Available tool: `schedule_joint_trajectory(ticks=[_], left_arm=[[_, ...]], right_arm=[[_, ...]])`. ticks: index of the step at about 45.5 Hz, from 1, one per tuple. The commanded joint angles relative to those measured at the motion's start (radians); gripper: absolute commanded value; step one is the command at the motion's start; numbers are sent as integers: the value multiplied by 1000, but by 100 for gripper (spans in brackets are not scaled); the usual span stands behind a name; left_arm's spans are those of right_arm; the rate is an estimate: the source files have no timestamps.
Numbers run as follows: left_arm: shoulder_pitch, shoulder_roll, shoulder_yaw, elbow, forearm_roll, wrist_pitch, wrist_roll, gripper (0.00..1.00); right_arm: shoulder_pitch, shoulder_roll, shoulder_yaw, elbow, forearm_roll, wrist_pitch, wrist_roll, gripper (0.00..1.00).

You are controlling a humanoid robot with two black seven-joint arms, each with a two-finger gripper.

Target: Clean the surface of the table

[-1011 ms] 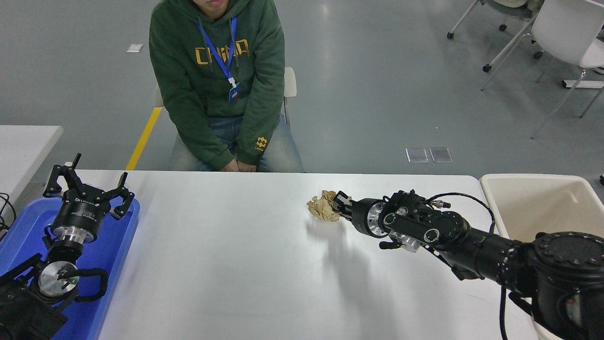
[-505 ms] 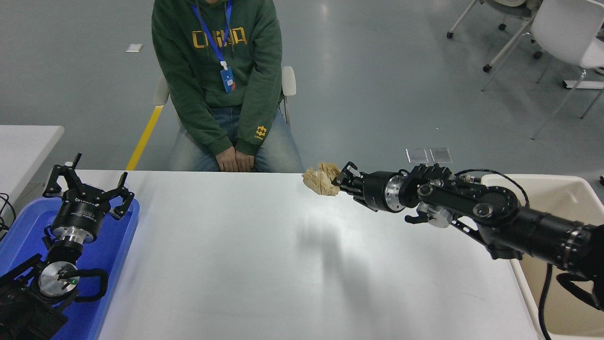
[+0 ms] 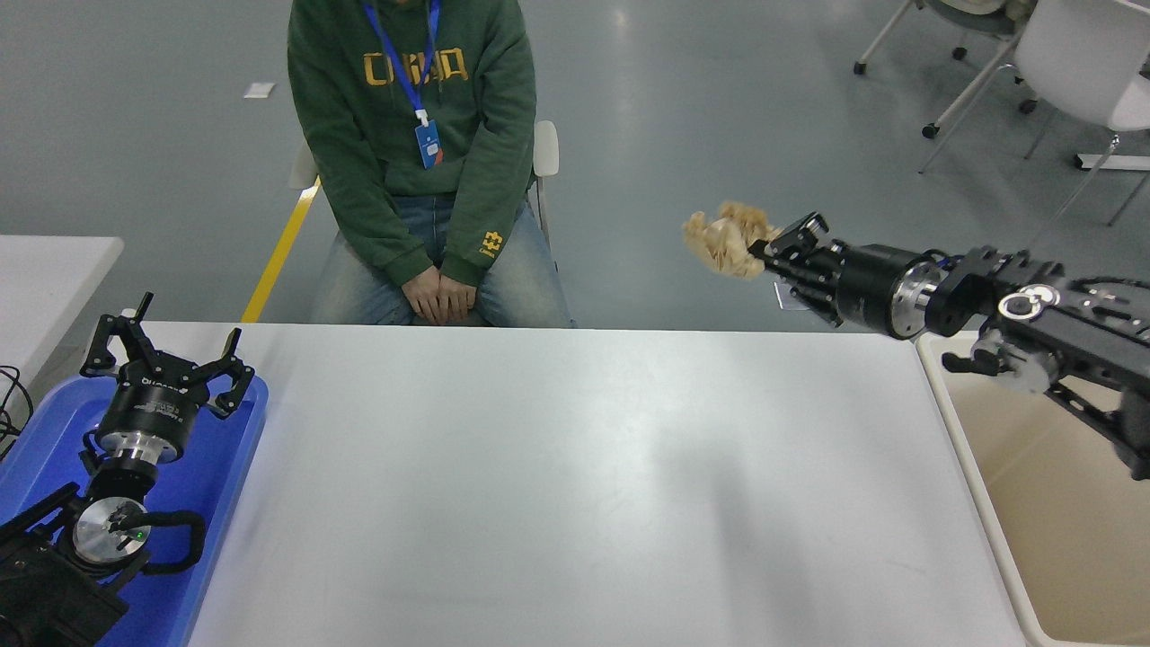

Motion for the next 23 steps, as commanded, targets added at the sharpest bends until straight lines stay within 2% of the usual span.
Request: schedule_joint_trajectory(ticks=[1,4,7,18,23], left_arm=[[0,-1,0,0,0,1,0,100],[0,1,0,0,0,0,0,100],[0,1,0,0,0,1,0,100],[0,1,0,0,0,1,0,100],[0,1,0,0,0,0,0,100]], right_arm=[[-174,-170,153,28,0,9,183,0],[-236,-199,176,26,8,9,298,0],[-280,-230,179,25,49,15,360,0],[-380,-285,181,-70,232,93,485,0],[-409,-287,181,-157,299,132,498,0]])
